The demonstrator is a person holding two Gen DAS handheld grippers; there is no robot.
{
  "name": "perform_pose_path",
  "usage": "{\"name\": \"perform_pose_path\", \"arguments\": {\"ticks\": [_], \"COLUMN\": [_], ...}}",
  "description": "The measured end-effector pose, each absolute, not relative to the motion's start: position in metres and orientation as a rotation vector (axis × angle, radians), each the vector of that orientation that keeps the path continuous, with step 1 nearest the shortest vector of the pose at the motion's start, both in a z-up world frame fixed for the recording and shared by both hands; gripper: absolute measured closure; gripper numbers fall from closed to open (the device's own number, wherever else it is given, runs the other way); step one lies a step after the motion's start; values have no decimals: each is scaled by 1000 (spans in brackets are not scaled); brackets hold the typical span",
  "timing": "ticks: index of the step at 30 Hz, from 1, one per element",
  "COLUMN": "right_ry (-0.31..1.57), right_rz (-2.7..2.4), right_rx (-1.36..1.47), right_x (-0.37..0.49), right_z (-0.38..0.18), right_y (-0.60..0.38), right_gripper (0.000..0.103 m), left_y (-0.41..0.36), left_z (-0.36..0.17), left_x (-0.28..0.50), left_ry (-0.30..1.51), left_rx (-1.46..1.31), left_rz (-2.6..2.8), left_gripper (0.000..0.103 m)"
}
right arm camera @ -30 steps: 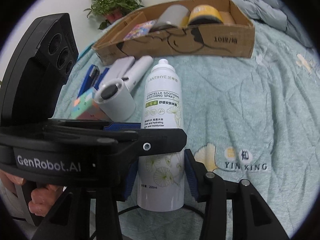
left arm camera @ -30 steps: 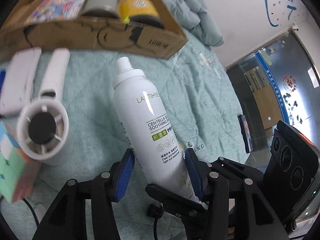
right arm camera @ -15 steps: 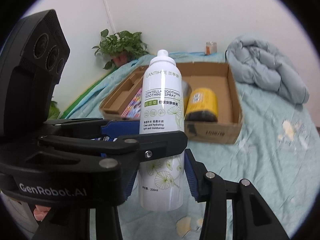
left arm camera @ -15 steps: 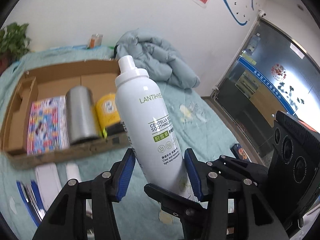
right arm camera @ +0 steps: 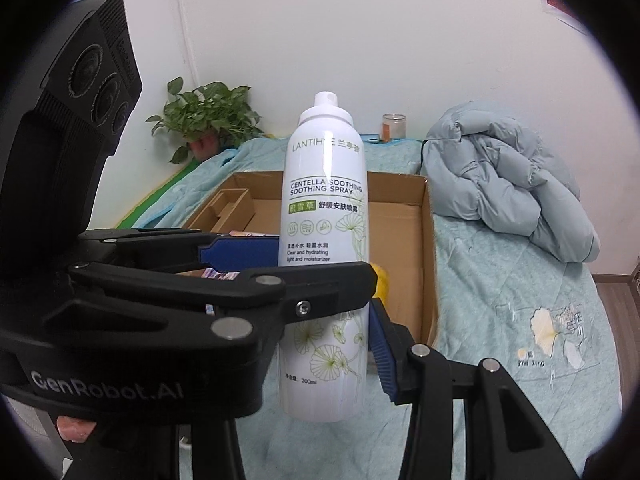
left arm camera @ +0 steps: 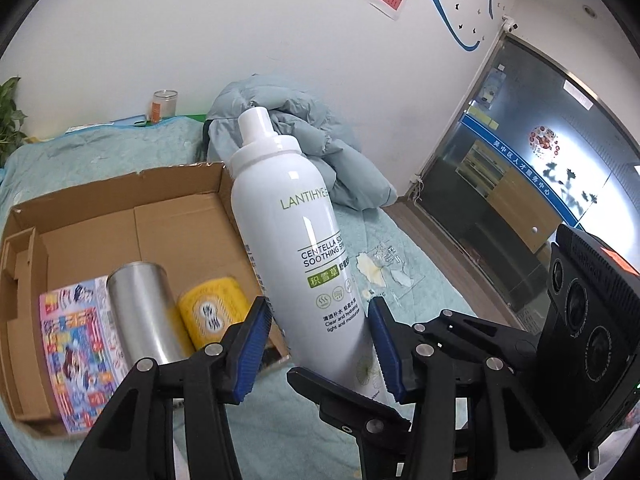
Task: Organize rigid objects
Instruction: 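Carry the spray bottle into the box and stand it beside the yellow can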
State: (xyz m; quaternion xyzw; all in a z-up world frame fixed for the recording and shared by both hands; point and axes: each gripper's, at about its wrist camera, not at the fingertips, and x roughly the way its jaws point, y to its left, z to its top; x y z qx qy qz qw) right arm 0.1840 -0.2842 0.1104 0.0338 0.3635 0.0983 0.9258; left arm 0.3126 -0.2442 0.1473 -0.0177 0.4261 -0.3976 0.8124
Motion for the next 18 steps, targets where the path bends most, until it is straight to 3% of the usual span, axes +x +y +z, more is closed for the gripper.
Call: {"name": "perform_pose_path", "arguments": {"ticks": [7, 18], "right_ry": [754, 808], "right_rz": [159, 108], "right_rx": [49, 53], "right_x": [220, 258], "right_z": [102, 45], "right_y": [-299, -318], "right_gripper": [60, 60], "left_y": [-270, -310], "left_z": [125, 38], "left_x": [371, 437], "left_ry": [930, 1088], "left_rx": [-55, -35], "left_rz": [-893, -885], "left_gripper": [56, 57]}}
